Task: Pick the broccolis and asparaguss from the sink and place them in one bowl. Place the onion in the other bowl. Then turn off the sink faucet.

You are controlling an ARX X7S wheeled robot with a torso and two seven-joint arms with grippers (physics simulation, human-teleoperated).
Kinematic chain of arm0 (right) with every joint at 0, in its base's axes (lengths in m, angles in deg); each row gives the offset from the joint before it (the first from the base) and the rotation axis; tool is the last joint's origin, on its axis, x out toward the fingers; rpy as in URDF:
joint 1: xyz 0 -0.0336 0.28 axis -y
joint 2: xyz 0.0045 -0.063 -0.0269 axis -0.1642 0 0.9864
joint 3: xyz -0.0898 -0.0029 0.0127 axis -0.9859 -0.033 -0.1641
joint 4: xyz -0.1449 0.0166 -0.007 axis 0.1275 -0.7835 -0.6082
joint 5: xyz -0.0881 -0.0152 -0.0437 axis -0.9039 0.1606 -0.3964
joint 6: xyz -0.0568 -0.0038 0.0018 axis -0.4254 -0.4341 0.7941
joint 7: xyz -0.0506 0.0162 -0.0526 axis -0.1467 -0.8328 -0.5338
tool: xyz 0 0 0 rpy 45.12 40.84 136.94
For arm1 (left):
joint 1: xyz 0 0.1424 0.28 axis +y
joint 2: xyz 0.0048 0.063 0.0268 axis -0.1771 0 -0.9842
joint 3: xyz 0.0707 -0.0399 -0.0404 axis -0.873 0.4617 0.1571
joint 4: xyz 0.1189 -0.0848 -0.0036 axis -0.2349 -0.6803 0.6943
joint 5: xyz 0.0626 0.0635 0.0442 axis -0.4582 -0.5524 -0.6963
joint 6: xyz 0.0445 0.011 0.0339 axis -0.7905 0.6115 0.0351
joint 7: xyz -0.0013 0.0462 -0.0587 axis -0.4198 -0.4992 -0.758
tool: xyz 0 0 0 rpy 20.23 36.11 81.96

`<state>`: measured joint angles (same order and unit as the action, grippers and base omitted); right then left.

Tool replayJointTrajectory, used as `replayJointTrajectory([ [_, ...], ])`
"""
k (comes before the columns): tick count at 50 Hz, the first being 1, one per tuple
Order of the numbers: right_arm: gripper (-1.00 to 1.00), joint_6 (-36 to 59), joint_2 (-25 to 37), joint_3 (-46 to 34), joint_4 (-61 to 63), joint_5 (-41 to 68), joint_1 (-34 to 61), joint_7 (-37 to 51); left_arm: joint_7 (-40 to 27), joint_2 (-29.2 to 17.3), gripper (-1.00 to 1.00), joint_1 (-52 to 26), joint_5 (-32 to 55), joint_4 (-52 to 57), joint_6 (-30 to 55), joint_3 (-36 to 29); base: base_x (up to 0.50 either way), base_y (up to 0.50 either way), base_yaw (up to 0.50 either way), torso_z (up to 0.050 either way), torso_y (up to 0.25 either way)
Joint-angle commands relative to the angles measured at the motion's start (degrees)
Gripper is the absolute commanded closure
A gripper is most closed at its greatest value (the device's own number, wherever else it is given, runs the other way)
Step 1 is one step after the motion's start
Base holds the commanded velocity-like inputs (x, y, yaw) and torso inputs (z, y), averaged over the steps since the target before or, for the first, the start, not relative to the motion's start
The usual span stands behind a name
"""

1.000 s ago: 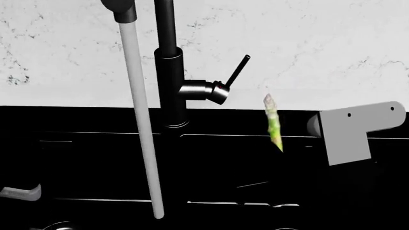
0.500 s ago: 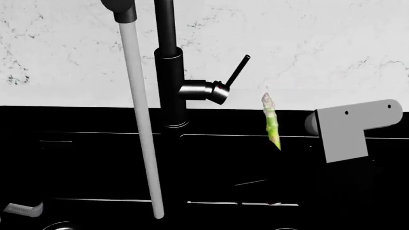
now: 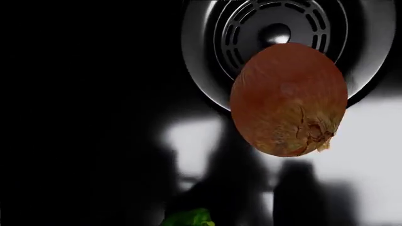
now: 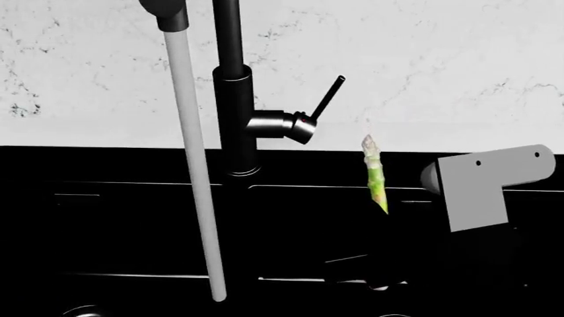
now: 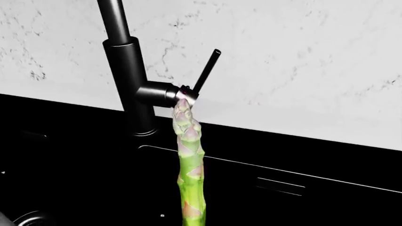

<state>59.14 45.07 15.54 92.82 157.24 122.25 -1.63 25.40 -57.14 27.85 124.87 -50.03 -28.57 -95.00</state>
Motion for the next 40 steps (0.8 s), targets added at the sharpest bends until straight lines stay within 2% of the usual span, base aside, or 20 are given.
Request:
replayJointTrajectory([
  [1, 1.00, 0.14, -0.07, -0.21, 0.01, -0.16, -0.01, 0.01, 2.58, 1.83, -1.00, 2.03, -2.06, -4.32, -2.91, -1.01, 0.00, 0.00, 0.00, 0.000, 0.000],
  [10, 1.00, -1.08, 0.17, 0.31, 0.23, -0.53, -1.16, -0.33, 2.21, 1.76, -1.00, 2.25, -1.72, -3.68, -2.68, -0.66, 0.00, 0.00, 0.00, 0.000, -0.005],
  [11, 1.00, -1.28, 0.30, 0.45, 0.36, -0.50, -1.48, -0.25, 2.00, 1.70, 1.00, 2.34, -1.66, -3.60, -2.45, -0.61, 0.00, 0.00, 0.00, 0.000, 0.000],
  [24, 1.00, -1.20, 0.38, 0.50, 0.02, -0.38, -0.83, -0.50, -2.44, -1.28, 1.00, 2.56, 1.75, 2.07, 0.61, 3.07, 0.00, 0.00, 0.00, 0.000, -0.002],
  [29, 1.00, -0.54, 0.10, 0.13, -0.51, -0.32, 0.44, -0.71, -7.42, -5.09, 1.00, 3.48, 5.03, 11.90, 3.95, 5.88, 0.00, 0.00, 0.00, 0.000, 0.000],
  [31, 1.00, -0.51, 0.26, 0.20, -0.44, -0.20, 0.41, -0.67, -11.51, -6.62, 1.00, 3.89, 4.58, 14.97, 1.66, 7.61, 0.00, 0.00, 0.00, 0.000, 0.000],
  [34, 1.00, -0.57, 0.55, 0.37, -0.40, -0.01, 0.18, -0.58, -13.71, -9.70, 1.00, 5.19, 6.34, 22.61, 3.99, 8.16, 0.00, 0.00, 0.00, 0.000, 0.000],
  [40, 1.00, -0.31, 0.80, 0.42, -0.36, 1.01, -0.34, -0.43, -17.13, -12.89, 1.00, 4.16, 10.17, 29.70, 7.11, 11.55, 0.00, 0.00, 0.00, 0.000, 0.000],
])
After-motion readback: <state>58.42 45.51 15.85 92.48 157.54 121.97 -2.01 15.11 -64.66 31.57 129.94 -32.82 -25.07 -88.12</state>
